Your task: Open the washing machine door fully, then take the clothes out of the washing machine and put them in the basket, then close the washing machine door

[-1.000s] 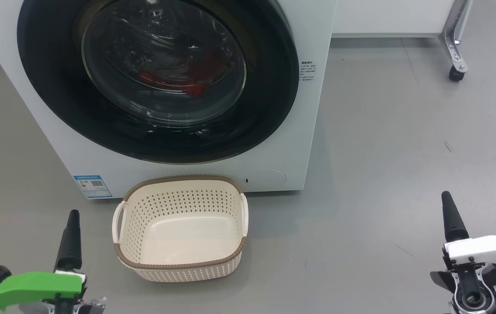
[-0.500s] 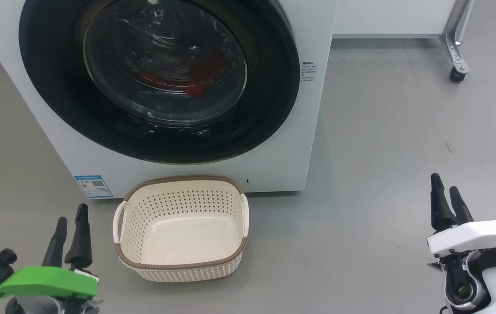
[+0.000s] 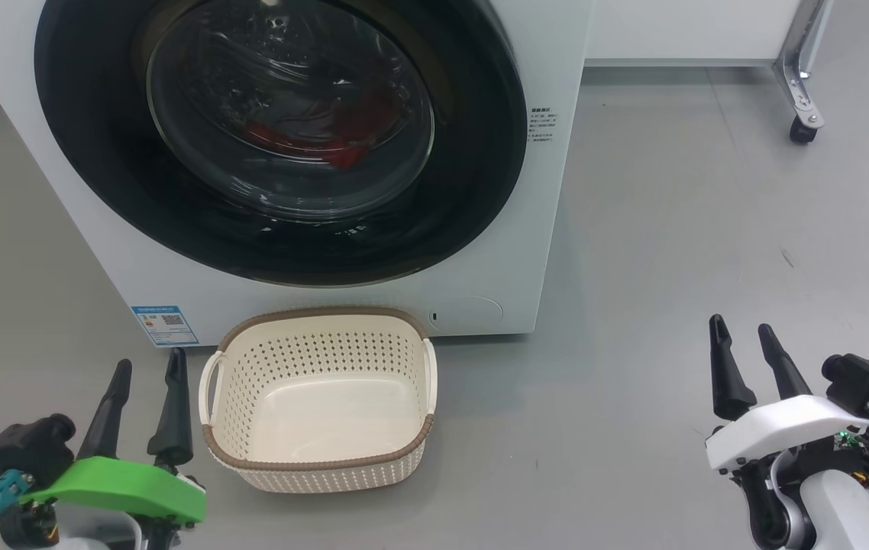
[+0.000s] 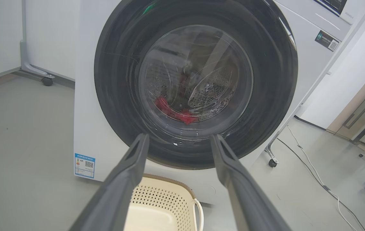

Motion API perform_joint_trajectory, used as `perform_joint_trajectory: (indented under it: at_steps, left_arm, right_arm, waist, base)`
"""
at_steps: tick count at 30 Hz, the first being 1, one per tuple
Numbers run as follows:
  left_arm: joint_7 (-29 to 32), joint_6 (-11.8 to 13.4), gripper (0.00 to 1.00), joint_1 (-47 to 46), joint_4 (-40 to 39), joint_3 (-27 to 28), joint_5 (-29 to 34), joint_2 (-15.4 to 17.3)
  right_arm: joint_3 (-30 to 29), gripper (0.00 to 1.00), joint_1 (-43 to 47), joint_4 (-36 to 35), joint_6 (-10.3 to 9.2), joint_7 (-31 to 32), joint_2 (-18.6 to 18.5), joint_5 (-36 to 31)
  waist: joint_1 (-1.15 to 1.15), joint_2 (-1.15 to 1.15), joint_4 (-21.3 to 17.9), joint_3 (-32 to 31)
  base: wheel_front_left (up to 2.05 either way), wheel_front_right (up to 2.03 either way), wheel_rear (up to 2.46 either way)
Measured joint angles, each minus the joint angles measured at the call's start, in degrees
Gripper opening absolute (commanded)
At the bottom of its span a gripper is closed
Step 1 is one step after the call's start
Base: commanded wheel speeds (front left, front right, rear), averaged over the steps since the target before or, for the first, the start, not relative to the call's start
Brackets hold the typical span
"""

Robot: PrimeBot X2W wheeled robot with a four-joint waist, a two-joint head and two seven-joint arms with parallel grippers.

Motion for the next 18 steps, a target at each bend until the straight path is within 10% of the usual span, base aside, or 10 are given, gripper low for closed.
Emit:
perform_joint_trajectory:
  at_steps: [18]
  left_arm:
    - [-3.1, 2.7, 1.00, 0.1, 1.7, -2.6, 10.9, -1.0]
  right_arm:
    - [2.8, 1.00, 0.0, 1.5, -1.59, -3.2, 0.7, -12.1]
  waist:
    - [0.00, 0.00, 0.2, 0.0]
  base:
    - [0.00, 0.00, 0.00]
